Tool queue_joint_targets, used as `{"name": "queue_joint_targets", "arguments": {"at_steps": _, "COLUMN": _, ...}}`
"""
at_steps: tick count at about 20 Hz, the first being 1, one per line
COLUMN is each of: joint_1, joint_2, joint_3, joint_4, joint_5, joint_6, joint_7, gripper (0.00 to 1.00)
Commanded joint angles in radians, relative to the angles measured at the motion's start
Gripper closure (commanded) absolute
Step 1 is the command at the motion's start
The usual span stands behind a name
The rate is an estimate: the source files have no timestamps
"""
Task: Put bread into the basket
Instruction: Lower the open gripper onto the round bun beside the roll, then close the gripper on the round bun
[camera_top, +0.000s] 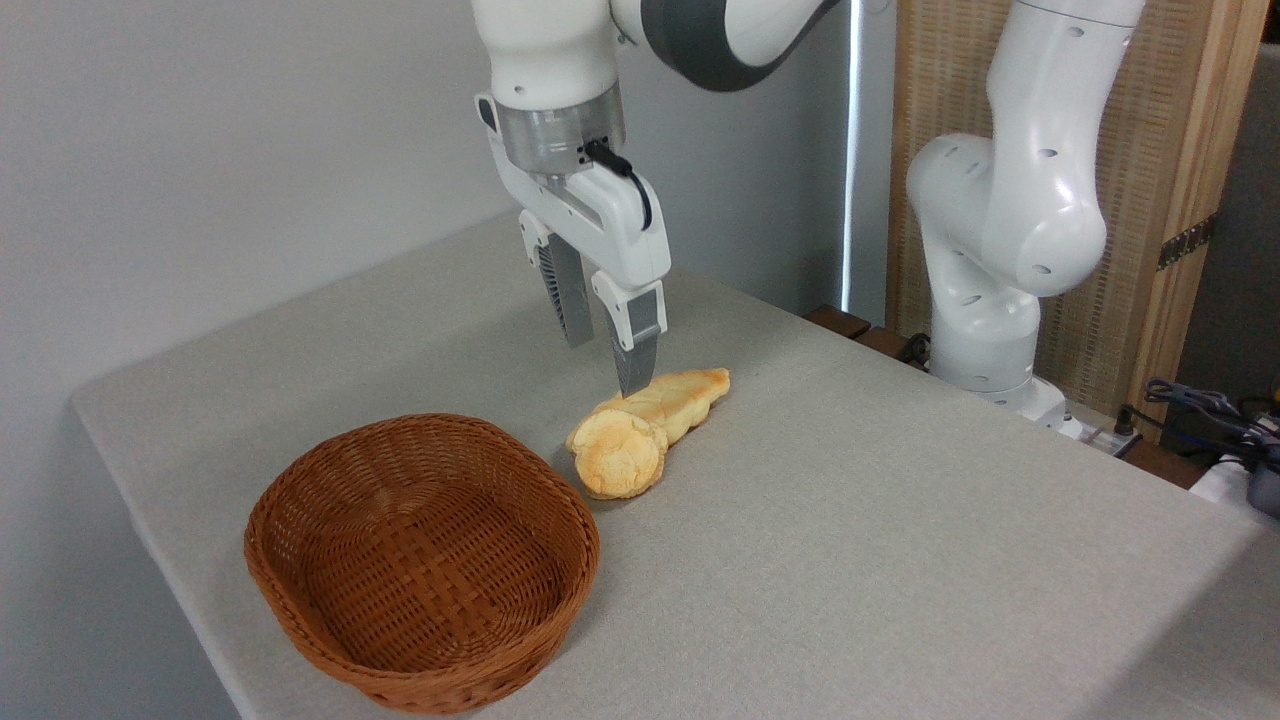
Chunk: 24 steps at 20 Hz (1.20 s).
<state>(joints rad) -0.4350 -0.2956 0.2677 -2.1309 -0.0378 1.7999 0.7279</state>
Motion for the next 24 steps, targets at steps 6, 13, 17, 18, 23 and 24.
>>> {"name": "queue_joint_targets", "arguments": {"at_steps": 6, "joint_1": -0.017, "joint_2": -0.016, "joint_3": 0.015, "joint_4": -0.175, "joint_5": 0.055, "joint_6": 0.199, "joint_7": 0.062, "gripper": 0.0}}
{"name": "queue_joint_targets", "arguments": {"at_steps": 13, "joint_1": -0.011, "joint_2": 0.012, "joint_3": 0.016, "joint_4": -0.202, "joint_5": 0.076, "joint_6": 0.274, "joint_7": 0.076, "gripper": 0.0}}
{"name": "queue_joint_targets", "arguments": {"at_steps": 17, "joint_1": -0.01, "joint_2": 0.026, "joint_3": 0.016, "joint_4": -0.216, "joint_5": 0.082, "joint_6": 0.285, "joint_7": 0.076, "gripper": 0.0}}
{"name": "queue_joint_targets", "arguments": {"at_steps": 18, "joint_1": -0.008, "joint_2": 0.027, "joint_3": 0.016, "joint_4": -0.216, "joint_5": 0.082, "joint_6": 0.285, "joint_7": 0.076, "gripper": 0.0}}
{"name": "queue_joint_targets", "arguments": {"at_steps": 23, "joint_1": -0.007, "joint_2": 0.039, "joint_3": 0.021, "joint_4": -0.224, "joint_5": 0.084, "joint_6": 0.286, "joint_7": 0.076, "gripper": 0.0}}
{"name": "queue_joint_targets", "arguments": {"at_steps": 24, "joint_1": -0.007, "joint_2": 0.047, "joint_3": 0.021, "joint_4": -0.224, "joint_5": 0.088, "joint_6": 0.288, "joint_7": 0.076, "gripper": 0.0}}
